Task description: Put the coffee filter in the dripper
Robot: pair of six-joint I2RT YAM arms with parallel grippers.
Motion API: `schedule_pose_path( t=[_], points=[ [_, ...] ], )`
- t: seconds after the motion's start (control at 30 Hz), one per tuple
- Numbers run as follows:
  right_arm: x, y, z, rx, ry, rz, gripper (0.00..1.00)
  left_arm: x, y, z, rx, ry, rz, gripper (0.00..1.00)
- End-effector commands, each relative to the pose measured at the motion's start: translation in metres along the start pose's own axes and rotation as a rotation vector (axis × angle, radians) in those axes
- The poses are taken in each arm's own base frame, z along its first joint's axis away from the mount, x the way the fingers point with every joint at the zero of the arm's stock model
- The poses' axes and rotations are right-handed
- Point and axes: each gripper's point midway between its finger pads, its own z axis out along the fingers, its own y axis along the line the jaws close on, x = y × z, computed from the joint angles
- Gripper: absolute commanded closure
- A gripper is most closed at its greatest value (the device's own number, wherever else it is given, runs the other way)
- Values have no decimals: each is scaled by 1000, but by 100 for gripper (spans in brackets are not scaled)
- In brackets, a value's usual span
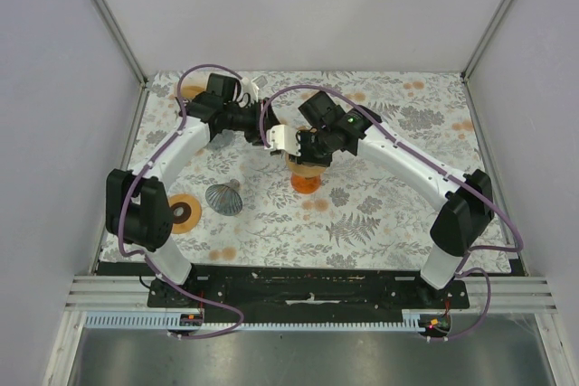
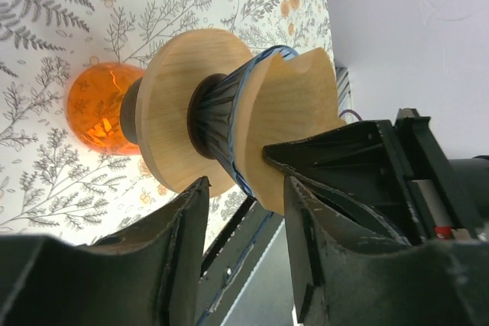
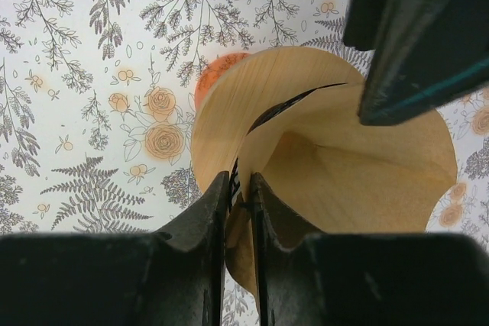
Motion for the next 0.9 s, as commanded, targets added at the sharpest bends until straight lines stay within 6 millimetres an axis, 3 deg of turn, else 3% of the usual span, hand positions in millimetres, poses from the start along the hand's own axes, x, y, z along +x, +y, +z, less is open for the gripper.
schedule_pose_path(
  t=[0.0, 0.03, 0.27, 0.5, 0.7, 0.87],
  points=[
    [3, 0, 4, 2, 13, -15, 78, -21, -21, -14, -4, -51, 142, 47],
    [2, 0, 4, 2, 14, -16, 77, -22, -22, -15, -8, -54, 153, 44],
    [-10, -5, -12, 42, -26, -17, 44, -33, -21, -25, -40, -79, 190, 38],
    [-36, -9, -46, 97, -120, -49, 22, -45, -21, -38, -83, -110, 259, 34],
    [-63, -10, -82, 144, -224, -88, 11, -62, -11, -61, -119, -155, 271, 32],
    [-99, -3, -100, 191, -308, -146, 10, -81, 14, -105, -184, -228, 268, 31]
  ],
)
